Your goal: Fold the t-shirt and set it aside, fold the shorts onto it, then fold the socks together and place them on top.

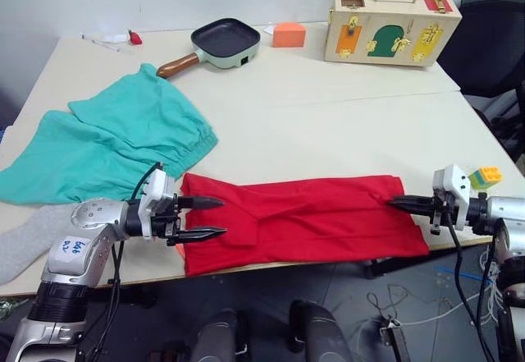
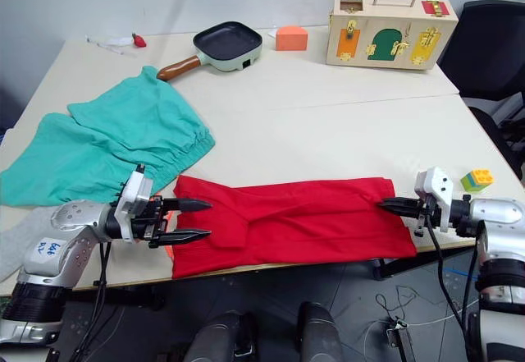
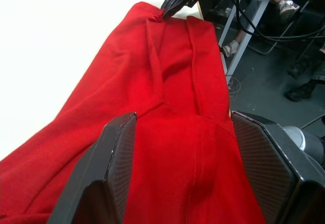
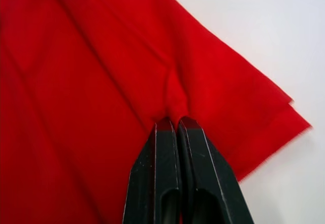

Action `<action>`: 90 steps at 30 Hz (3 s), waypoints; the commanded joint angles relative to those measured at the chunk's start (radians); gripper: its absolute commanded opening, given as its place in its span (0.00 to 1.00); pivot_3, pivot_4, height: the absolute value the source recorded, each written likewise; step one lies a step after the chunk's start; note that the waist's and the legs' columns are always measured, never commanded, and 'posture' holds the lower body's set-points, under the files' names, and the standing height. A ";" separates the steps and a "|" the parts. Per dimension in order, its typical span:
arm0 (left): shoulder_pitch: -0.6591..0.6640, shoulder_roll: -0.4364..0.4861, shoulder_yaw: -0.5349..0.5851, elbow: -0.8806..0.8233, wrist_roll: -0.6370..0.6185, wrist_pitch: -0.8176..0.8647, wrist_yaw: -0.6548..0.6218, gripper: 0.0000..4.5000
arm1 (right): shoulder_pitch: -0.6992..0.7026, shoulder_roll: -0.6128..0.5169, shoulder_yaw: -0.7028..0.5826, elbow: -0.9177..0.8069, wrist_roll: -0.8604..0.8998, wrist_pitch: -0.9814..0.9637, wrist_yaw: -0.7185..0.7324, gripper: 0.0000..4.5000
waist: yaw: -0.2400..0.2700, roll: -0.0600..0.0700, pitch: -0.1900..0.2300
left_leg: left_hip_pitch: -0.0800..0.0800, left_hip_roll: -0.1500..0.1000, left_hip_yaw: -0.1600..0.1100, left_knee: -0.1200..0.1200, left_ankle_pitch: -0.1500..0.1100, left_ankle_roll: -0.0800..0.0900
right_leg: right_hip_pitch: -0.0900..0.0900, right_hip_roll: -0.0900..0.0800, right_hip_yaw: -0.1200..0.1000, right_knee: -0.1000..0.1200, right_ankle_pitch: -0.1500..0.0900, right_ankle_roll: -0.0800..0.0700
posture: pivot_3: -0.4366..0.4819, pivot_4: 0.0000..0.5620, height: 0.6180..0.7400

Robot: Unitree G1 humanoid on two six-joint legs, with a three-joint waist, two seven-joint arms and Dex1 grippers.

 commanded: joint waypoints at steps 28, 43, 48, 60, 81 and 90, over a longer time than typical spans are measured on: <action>-0.189 -0.116 -0.109 0.113 0.151 0.022 0.178 0.01 | -0.158 0.045 0.197 -0.257 -0.004 0.280 -0.085 0.00 | 0.007 0.000 -0.002 | -0.002 -0.001 0.002 0.000 0.004 0.007 | 0.000 0.002 -0.009 0.001 0.001 0.001 | 0.48 0.27 1.00; -0.139 -0.136 -0.140 0.130 0.236 -0.001 0.241 0.01 | -0.066 -0.075 0.301 -0.285 -0.050 0.358 0.179 0.00 | 0.013 -0.001 -0.002 | -0.001 0.000 -0.004 0.000 0.003 0.007 | 0.003 -0.001 -0.007 0.000 0.001 0.001 | 0.48 0.27 1.00; -0.122 -0.142 -0.123 0.116 0.228 0.012 0.272 0.01 | 0.073 -0.174 0.237 -0.415 0.022 0.427 0.206 0.00 | 0.021 -0.001 -0.002 | -0.001 0.000 -0.005 0.000 0.000 0.000 | 0.004 -0.002 -0.007 -0.005 0.001 0.001 | 0.48 0.27 1.00; -0.082 -0.168 -0.014 0.027 0.083 0.051 0.259 0.01 | 0.226 -0.031 -0.071 -0.658 0.274 0.463 -0.043 0.00 | 0.027 -0.002 -0.002 | -0.001 0.001 -0.005 0.000 -0.001 -0.001 | 0.003 -0.001 -0.007 -0.004 0.001 0.001 | 0.48 0.27 1.00; -0.116 -0.317 -0.031 0.211 0.267 -0.010 0.598 0.01 | 0.277 0.355 0.095 -0.657 -0.069 0.220 -0.715 0.00 | 0.028 -0.002 -0.003 | 0.000 0.000 -0.002 0.000 0.000 0.000 | 0.002 0.001 -0.011 0.000 0.001 0.001 | 0.48 0.27 1.00; -0.094 -0.257 -0.001 0.195 0.245 0.037 0.565 0.01 | 0.211 0.201 -0.051 -0.316 -0.060 0.051 -0.718 0.00 | 0.011 -0.002 -0.003 | 0.004 0.001 -0.001 -0.001 0.003 0.005 | 0.004 0.001 -0.011 0.000 0.000 0.000 | 0.48 0.27 1.00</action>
